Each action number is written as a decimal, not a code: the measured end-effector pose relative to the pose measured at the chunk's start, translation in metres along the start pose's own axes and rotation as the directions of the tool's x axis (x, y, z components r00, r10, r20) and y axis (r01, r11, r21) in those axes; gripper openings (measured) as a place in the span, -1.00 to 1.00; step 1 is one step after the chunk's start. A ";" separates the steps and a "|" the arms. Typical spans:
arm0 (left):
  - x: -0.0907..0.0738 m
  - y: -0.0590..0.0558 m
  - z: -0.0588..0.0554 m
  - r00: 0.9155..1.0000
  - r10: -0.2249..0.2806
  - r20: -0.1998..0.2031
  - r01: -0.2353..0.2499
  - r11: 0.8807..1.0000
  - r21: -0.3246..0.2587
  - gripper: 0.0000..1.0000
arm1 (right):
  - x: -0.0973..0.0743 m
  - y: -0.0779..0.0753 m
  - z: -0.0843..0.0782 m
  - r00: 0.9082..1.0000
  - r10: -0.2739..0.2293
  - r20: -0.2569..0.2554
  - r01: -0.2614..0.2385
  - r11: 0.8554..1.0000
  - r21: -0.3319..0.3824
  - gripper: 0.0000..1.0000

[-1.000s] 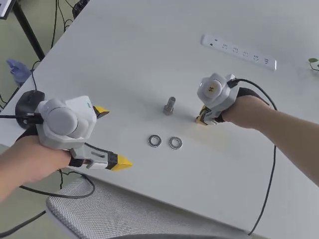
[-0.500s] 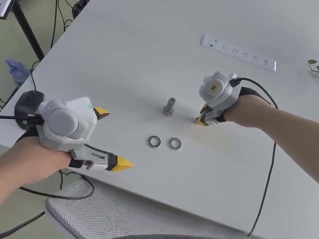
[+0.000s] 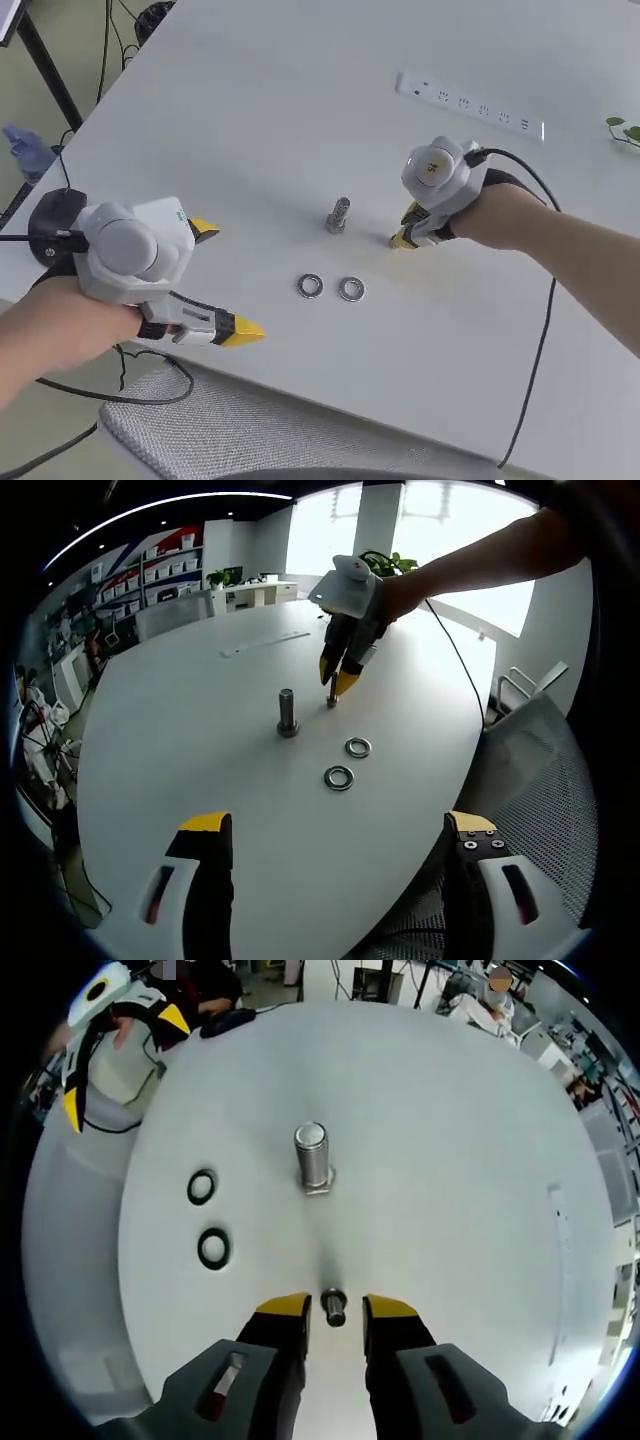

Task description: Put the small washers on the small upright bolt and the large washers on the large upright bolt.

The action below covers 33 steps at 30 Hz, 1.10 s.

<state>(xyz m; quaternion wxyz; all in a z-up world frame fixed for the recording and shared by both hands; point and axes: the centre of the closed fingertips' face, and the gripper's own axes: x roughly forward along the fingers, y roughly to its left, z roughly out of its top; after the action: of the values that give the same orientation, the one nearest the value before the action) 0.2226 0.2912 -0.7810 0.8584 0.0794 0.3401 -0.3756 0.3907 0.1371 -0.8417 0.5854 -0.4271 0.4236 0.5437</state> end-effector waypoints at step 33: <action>-0.021 -0.009 0.007 0.997 -0.073 0.001 0.072 0.991 0.117 0.72 | -0.040 0.036 0.014 1.000 -0.020 -0.015 0.020 1.000 0.020 -0.48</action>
<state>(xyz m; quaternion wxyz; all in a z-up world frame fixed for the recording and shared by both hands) 0.2100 0.2947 -0.7616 0.8390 0.1163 0.3181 -0.4260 0.3534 0.1410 -0.8014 0.5921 -0.4293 0.4289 0.5303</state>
